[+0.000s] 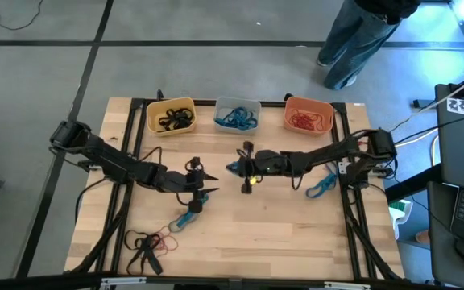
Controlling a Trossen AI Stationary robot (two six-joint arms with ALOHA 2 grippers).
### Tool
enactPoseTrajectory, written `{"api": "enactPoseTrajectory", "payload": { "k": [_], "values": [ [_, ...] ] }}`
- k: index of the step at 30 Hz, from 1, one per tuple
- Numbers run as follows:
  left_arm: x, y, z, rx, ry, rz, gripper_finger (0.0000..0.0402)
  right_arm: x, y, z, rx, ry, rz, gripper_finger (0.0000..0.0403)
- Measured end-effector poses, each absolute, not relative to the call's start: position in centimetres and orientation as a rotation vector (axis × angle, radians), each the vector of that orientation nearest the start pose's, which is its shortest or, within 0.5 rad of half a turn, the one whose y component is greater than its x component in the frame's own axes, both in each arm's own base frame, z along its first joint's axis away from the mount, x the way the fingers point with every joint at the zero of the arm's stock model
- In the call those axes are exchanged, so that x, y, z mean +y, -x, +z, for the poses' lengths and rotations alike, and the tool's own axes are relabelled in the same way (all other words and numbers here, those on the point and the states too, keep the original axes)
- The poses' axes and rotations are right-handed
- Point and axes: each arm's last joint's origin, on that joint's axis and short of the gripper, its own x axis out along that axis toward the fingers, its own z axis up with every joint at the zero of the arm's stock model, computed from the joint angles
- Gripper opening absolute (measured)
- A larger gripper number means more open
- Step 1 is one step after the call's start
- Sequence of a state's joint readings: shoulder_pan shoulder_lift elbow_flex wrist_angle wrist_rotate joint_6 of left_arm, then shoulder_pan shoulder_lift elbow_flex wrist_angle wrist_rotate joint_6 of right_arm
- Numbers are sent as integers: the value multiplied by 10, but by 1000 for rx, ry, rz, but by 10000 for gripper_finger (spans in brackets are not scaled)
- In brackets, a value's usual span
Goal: Sort rubber bands into baskets
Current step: Put the blue rubber band into the grey bin
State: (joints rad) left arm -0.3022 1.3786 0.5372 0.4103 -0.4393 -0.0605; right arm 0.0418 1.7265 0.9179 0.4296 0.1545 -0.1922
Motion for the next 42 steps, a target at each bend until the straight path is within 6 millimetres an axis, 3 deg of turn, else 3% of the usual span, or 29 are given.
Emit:
{"api": "enactPoseTrajectory", "payload": {
  "k": [7, 13, 21, 26, 33, 37, 42],
  "values": [
    [-61, -245, 173, 268, -43, 195, 143, -26, -368, 226, 488, 324, -222, 14],
    [-60, -243, 170, 278, -62, 219, 143, -71, -370, 247, 520, 352, -321, 14],
    [-60, -243, 170, 281, -66, 219, 143, -139, -353, 254, 543, 318, -495, 14],
    [-60, -243, 170, 284, -71, 219, 143, -169, -340, 254, 520, 211, -549, 15],
    [-56, -244, 170, 285, -71, 235, 143, -187, -339, 236, 529, 52, -591, 35],
    [-55, -244, 170, 285, -71, 239, 143, -187, -341, 224, 582, 38, -582, 97],
    [-54, -244, 170, 286, -75, 240, 143, -180, -338, 224, 650, 63, -578, 180]
  ]
}}
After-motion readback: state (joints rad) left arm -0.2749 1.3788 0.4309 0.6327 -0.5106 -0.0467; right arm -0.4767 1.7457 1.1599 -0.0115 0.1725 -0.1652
